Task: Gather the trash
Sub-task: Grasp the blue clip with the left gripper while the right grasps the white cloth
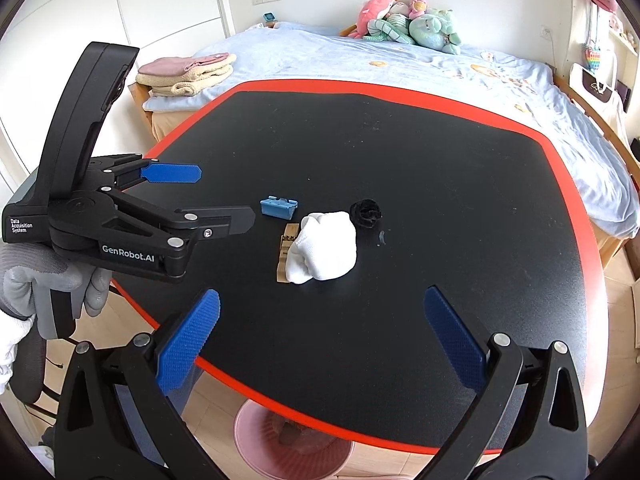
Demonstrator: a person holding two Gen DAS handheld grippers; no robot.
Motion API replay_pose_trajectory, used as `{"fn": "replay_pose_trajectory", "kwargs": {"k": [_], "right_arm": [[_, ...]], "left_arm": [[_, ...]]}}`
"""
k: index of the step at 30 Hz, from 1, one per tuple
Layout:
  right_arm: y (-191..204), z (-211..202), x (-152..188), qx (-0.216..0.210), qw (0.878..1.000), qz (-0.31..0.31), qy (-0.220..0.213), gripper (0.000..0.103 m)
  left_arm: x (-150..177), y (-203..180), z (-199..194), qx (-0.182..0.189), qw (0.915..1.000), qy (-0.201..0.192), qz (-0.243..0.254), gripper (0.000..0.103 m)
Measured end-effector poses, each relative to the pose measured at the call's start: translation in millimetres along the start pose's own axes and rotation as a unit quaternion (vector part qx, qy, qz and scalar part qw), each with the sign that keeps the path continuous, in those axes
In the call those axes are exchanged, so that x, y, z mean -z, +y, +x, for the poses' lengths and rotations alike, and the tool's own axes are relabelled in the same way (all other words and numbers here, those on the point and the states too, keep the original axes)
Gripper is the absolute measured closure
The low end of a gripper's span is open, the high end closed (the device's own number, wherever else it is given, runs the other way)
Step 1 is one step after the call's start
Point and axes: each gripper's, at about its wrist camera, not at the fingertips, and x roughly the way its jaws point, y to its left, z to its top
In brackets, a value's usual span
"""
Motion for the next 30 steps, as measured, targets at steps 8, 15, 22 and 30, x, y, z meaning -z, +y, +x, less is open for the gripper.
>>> {"fn": "replay_pose_trajectory", "kwargs": {"k": [8,15,22,30], "right_arm": [[-8,27,-3,-0.008,1.0,0.001,0.012,0.003],[-13,37,-5,-0.017,1.0,0.003,0.009,0.012],[-10,45,-7,-0.028,1.0,-0.005,0.011,0.027],[-8,50,-8,-0.029,0.999,-0.007,0.013,0.056]], "left_arm": [[-5,6,29,-0.024,0.9993,0.016,-0.023,0.008],[-3,7,42,-0.038,0.9985,0.018,-0.036,0.008],[0,8,44,-0.049,0.998,0.01,-0.038,0.02],[-3,4,42,-0.05,0.9985,0.004,-0.024,0.049]]}}
